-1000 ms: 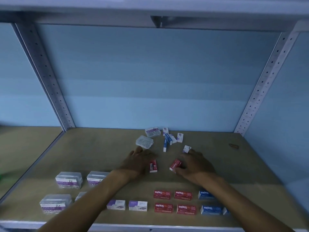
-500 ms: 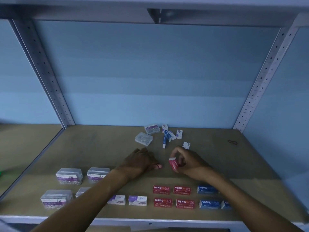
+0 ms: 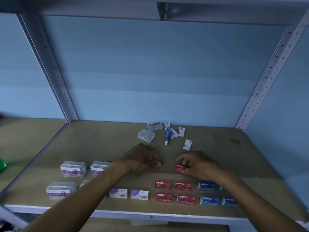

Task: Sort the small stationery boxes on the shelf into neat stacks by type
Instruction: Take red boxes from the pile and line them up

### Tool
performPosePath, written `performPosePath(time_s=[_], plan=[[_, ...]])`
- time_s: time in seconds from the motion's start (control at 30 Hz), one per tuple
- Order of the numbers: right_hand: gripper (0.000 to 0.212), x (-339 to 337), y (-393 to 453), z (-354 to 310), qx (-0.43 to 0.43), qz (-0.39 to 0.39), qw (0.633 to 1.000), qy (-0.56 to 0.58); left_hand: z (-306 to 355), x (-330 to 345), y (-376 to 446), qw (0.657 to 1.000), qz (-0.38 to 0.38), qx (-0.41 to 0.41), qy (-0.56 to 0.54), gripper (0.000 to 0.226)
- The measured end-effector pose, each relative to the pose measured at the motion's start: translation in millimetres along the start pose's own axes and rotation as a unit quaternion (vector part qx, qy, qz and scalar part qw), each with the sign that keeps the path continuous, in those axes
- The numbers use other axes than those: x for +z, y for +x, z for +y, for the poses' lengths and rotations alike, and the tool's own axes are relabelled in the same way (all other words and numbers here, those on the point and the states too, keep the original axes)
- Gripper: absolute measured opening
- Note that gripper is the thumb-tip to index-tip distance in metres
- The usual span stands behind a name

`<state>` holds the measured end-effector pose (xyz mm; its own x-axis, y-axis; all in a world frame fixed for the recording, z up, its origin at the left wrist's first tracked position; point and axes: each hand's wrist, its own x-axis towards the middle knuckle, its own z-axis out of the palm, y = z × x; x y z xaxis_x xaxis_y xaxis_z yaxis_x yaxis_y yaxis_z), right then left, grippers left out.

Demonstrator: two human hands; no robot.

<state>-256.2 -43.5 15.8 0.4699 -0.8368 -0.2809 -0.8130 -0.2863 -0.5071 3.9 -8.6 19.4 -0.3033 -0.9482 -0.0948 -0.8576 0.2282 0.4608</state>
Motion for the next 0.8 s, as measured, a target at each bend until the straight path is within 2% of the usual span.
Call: performPosePath(time_s=[0.2, 0.47, 0.67, 0.8], plan=[[0.017, 1.9, -0.3, -0.9, 0.002, 0.027, 1.0, 0.004, -3.9, 2.6, -6.8, 0.999, 0.028, 0.001, 0.028, 0.02], [0.014, 3.2, -9.1, -4.1, -0.019, 0.022, 0.999, -0.03, -4.5, 11.0, -17.2, 0.998, 0.053, 0.004, 0.043, 0.021], [0.013, 4.8, -18.4, 2.4, -0.038, 0.026, 0.998, -0.037, 11.1, 23.3, -12.9, 0.994, 0.076, 0.054, 0.062, 0.022], [0.012, 10.3, -20.5, 3.8, -0.047, 0.033, 0.998, -0.038, 16.0, 28.5, -13.3, 0.992, 0.059, 0.079, 0.075, 0.025]])
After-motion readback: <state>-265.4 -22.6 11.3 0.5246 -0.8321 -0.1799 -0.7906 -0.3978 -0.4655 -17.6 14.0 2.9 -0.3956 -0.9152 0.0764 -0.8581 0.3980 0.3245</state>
